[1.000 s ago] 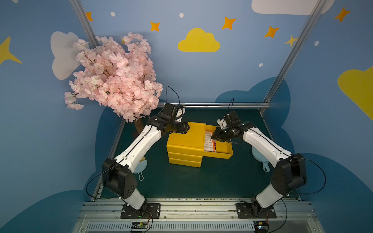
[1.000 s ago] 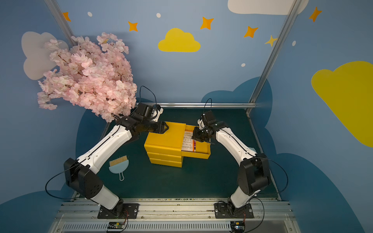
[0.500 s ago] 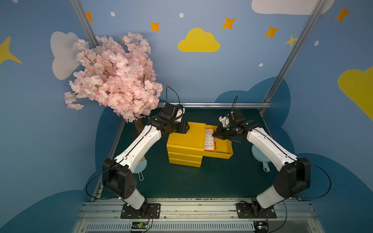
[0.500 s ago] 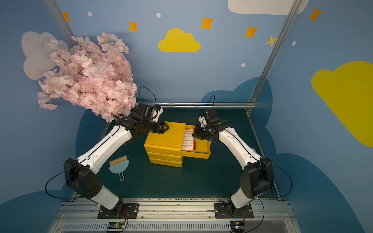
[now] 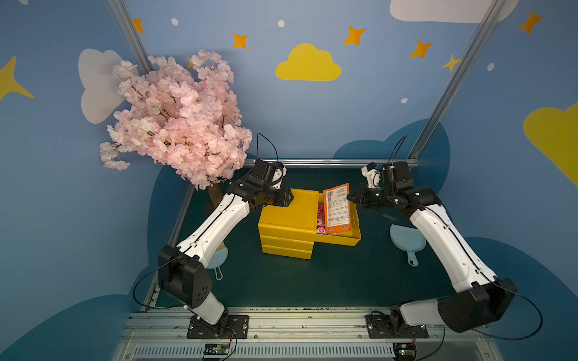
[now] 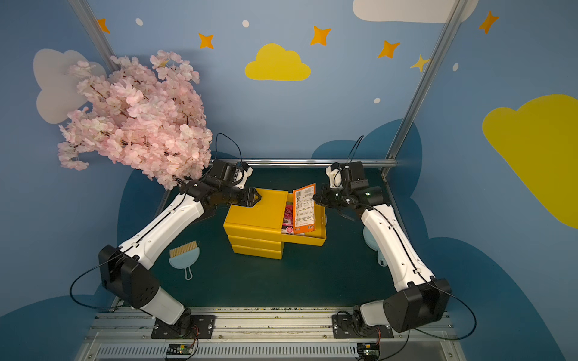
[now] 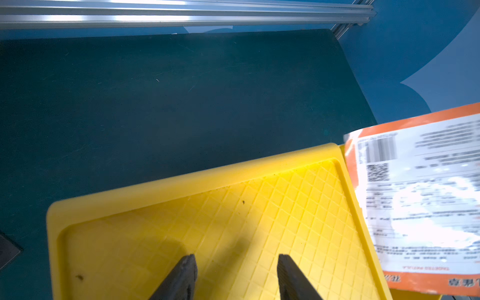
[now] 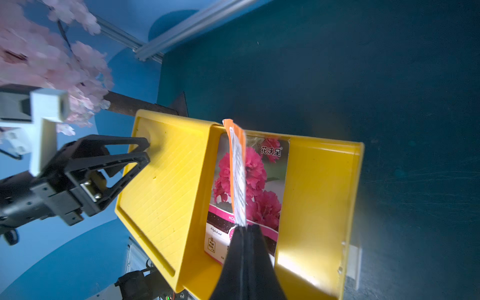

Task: Take the seed bags out of the drawer
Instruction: Pick up the seed packet from the drawer, then place the seed packet at the center of the board.

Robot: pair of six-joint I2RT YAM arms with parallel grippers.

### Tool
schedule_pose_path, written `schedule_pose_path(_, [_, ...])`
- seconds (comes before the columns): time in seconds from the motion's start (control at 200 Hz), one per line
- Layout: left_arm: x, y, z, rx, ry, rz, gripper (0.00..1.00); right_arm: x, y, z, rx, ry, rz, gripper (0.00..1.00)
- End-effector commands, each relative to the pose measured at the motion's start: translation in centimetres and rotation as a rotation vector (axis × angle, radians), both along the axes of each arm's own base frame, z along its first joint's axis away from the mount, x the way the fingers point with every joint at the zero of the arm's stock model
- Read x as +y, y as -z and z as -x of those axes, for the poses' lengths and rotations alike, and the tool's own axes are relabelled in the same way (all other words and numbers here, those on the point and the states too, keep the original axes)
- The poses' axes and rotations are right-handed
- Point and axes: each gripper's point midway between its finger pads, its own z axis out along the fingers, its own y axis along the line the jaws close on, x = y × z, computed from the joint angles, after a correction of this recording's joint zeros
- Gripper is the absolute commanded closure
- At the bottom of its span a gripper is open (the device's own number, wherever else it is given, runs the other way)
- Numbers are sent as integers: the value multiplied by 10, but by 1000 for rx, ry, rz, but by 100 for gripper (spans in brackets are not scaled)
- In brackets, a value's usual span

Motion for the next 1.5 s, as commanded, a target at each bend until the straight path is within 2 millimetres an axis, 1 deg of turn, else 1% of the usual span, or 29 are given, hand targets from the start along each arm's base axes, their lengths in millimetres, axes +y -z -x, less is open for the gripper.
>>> schedule_pose_path(0.0, [33, 89, 31, 288, -45, -179, 44, -14, -28, 6, -54, 1, -55, 100])
schedule_pose_path(0.115, [32, 88, 31, 292, -43, -171, 44, -35, -49, 2, -90, 38, -105, 100])
schedule_pose_path(0.21, [33, 87, 31, 290, -45, -171, 44, -59, -63, -4, -121, 93, -130, 100])
schedule_pose_path(0.315, [32, 86, 30, 289, -44, -168, 44, -93, -72, -13, -148, 179, -136, 100])
schedule_pose_path(0.38, [32, 85, 30, 289, -43, -165, 44, -118, -72, -20, -159, 250, -114, 100])
schedule_pose_path(0.426, [32, 85, 31, 289, -41, -163, 44, -135, -67, -25, -159, 299, -86, 100])
schedule_pose_path(0.461, [31, 84, 30, 286, -41, -160, 44, -148, -59, -28, -143, 345, -56, 100])
schedule_pose_path(0.521, [31, 84, 30, 286, -39, -158, 44, -165, -44, -34, -110, 401, -15, 100])
schedule_pose_path(0.596, [30, 83, 29, 283, -37, -157, 44, -179, -21, -42, -71, 448, 28, 100])
schedule_pose_path(0.681, [29, 82, 29, 284, -34, -154, 44, -188, 12, -52, -12, 488, 56, 100])
schedule_pose_path(0.751, [29, 81, 30, 287, -31, -150, 44, -186, 39, -58, 42, 490, 57, 100])
schedule_pose_path(0.806, [28, 81, 31, 287, -27, -146, 44, -179, 59, -63, 76, 474, 79, 100])
schedule_pose_path(0.956, [29, 81, 32, 288, -29, -146, 44, -147, 109, -75, 183, 373, 122, 100])
schedule_pose_path(1.111, [28, 81, 34, 292, -27, -140, 44, -118, 153, -89, 280, 239, 79, 100])
schedule_pose_path(1.166, [28, 82, 35, 295, -28, -136, 44, -109, 166, -94, 298, 198, 70, 100])
schedule_pose_path(1.232, [28, 82, 35, 295, -29, -133, 44, -102, 181, -100, 322, 163, 81, 100])
schedule_pose_path(1.337, [27, 83, 35, 295, -33, -128, 44, -93, 197, -108, 342, 115, 102, 100])
schedule_pose_path(1.497, [26, 82, 35, 294, -36, -123, 44, -94, 215, -117, 359, 102, 173, 100])
